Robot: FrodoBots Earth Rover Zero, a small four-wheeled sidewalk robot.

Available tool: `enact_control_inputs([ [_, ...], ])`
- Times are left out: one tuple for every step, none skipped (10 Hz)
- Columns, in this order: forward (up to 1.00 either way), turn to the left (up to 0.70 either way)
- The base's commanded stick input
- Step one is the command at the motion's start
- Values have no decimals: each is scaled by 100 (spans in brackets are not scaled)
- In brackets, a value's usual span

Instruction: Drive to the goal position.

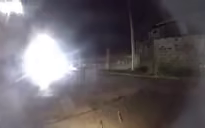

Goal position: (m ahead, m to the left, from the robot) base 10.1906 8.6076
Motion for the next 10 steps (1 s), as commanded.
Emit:
enact_control_inputs([
  [0,0],
  [7,45],
  [57,37],
  [70,35],
  [70,35],
  [70,35],
  [70,35],
  [70,35],
  [70,35],
  [70,35],
])
